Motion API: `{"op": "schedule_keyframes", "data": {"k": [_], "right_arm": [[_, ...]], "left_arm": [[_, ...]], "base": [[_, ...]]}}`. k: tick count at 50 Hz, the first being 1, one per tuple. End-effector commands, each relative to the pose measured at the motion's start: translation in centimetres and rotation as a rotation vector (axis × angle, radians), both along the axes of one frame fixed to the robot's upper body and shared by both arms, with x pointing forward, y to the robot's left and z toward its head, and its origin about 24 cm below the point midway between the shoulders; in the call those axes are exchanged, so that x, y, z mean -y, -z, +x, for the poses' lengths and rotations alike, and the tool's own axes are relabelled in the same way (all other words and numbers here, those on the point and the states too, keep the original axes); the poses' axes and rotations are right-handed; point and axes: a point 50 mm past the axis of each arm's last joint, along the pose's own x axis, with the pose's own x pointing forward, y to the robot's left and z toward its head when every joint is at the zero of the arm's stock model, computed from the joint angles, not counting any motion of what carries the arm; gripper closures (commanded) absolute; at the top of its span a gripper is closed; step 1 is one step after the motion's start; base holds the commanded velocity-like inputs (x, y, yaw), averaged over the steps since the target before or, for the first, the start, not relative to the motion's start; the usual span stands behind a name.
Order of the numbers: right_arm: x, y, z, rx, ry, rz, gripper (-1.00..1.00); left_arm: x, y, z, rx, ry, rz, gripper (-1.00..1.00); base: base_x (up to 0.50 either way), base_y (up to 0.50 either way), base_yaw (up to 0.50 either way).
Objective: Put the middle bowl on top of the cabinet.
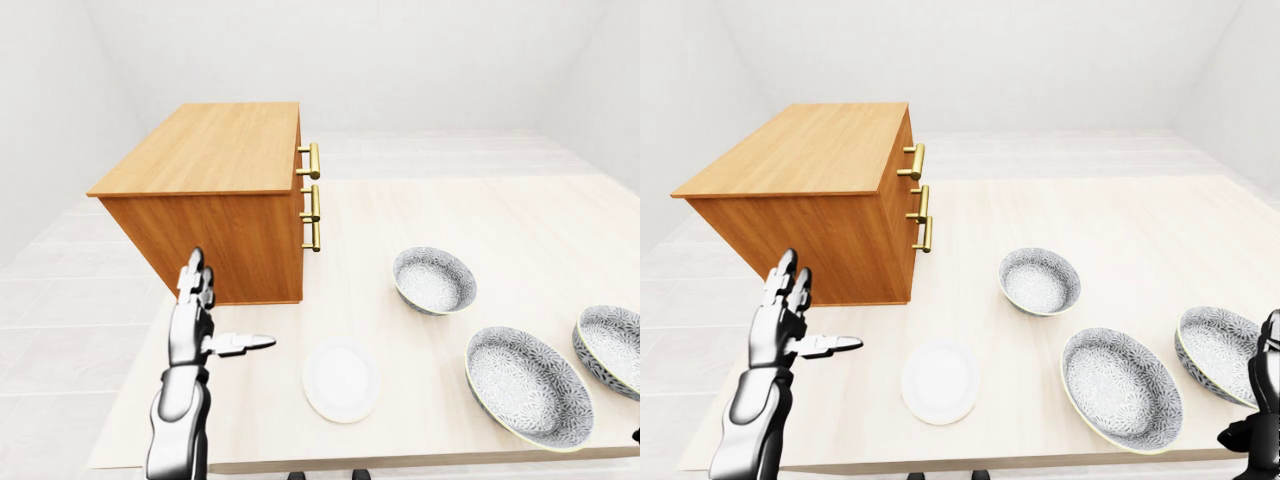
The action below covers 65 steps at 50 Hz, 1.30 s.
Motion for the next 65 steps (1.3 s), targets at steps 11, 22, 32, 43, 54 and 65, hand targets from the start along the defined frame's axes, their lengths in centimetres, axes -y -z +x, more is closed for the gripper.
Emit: {"op": "schedule_keyframes", "data": {"k": [11,22,32,43,54,65], "right_arm": [[0.9,1.3,0.8,-0.004,-0.010,-0.027,-1.00],[1.4,2.4,1.4,-0.008,-0.019,-0.022,-1.00],[2.1,3.3,2.0,-0.008,-0.023,0.012,-1.00],[2.3,3.8,2.6,-0.012,-0.041,0.034,-1.00],[2.7,4.8,3.1,-0.017,-0.042,0.063,-1.00],[3.5,5.9,3.4,-0.010,-0.019,0.106,-1.00]], "left_arm": [[-0.3,-0.7,-0.9,0.016,-0.008,-0.001,-1.00],[-0.4,-0.5,-0.8,0.014,-0.009,-0.003,-1.00],[-0.3,-0.2,-0.6,0.009,-0.011,-0.001,-1.00],[-0.4,0.0,-0.4,0.004,-0.011,0.001,-1.00],[-0.4,0.3,-0.3,-0.001,-0.013,0.007,-1.00],[-0.4,0.4,-0.2,-0.006,-0.015,0.006,-1.00]], "base": [[0.00,0.00,0.00],[0.00,0.00,0.00],[0.00,0.00,0.00],[0.00,0.00,0.00],[0.00,0.00,0.00],[0.00,0.00,0.00]]}}
